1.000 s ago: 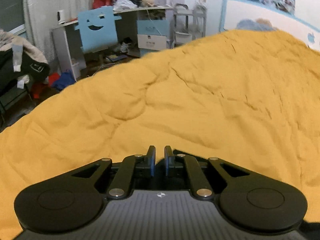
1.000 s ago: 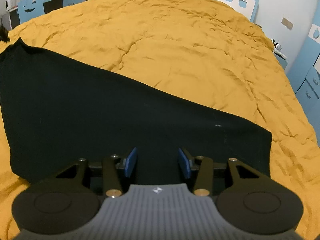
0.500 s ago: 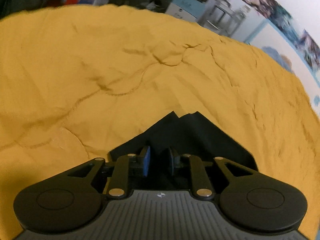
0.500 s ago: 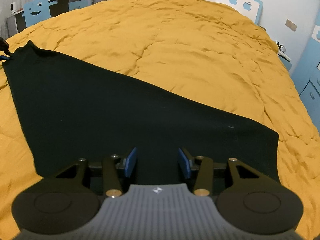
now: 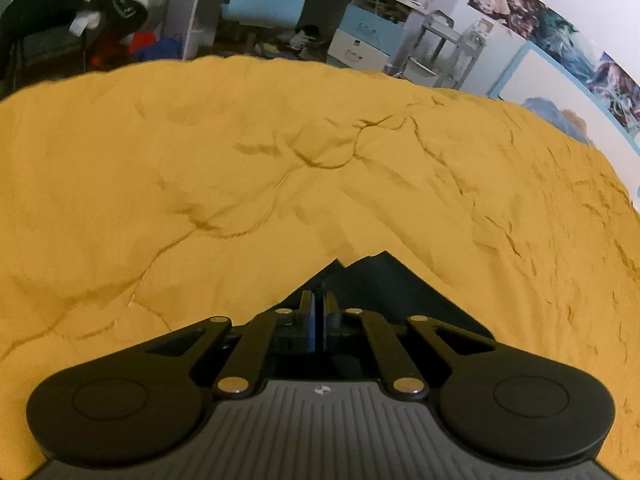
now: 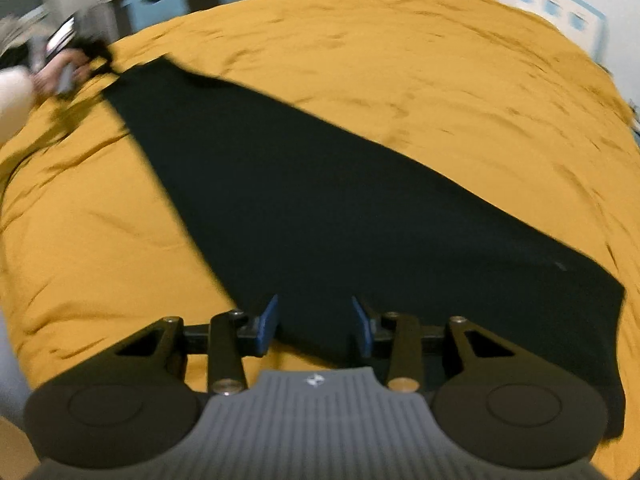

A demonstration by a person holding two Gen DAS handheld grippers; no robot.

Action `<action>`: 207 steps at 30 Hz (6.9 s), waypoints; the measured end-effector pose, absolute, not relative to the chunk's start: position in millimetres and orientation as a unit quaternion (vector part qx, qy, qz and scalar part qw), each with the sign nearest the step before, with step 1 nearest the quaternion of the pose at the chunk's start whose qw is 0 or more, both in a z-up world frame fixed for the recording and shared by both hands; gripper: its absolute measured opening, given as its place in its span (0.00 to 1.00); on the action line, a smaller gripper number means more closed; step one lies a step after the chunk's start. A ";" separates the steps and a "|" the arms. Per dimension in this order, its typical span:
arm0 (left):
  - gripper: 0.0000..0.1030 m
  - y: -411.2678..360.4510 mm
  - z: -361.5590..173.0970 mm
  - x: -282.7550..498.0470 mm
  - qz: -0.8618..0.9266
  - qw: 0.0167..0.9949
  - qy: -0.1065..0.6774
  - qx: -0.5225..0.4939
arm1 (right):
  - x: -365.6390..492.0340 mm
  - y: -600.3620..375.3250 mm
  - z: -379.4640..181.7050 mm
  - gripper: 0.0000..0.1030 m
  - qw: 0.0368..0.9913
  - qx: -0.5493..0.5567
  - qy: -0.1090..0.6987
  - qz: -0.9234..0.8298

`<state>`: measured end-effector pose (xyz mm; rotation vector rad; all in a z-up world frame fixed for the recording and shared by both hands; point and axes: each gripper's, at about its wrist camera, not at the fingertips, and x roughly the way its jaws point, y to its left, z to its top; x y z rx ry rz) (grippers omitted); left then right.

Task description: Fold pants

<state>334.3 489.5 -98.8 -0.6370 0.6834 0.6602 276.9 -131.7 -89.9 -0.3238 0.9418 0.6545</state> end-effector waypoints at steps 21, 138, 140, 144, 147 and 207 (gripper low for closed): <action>0.02 503.8 -86.7 322.3 0.285 0.854 0.360 -0.245 | 284.5 -134.5 -94.0 0.00 0.792 -0.116 0.473 0.368; 0.17 -1.2 -125.2 316.7 -0.200 0.888 0.403 -0.101 | 289.8 -263.9 -98.8 0.37 0.885 0.095 0.389 0.239; 0.17 21.0 -121.8 316.3 -0.173 0.892 0.391 -0.145 | 299.0 -258.8 -101.5 0.37 0.879 0.109 0.394 0.246; 0.17 53.6 -120.5 326.1 -0.074 0.914 0.373 -0.140 | 323.5 -245.1 -109.8 0.37 0.857 0.158 0.410 0.268; 0.17 72.7 -122.5 327.7 -0.024 0.918 0.373 -0.130 | 350.7 -229.5 -123.4 0.46 0.835 0.195 0.444 0.259; 0.17 116.5 -104.0 304.6 0.056 0.925 0.353 -0.127 | 438.7 -398.4 -83.5 0.00 0.848 0.155 0.495 0.110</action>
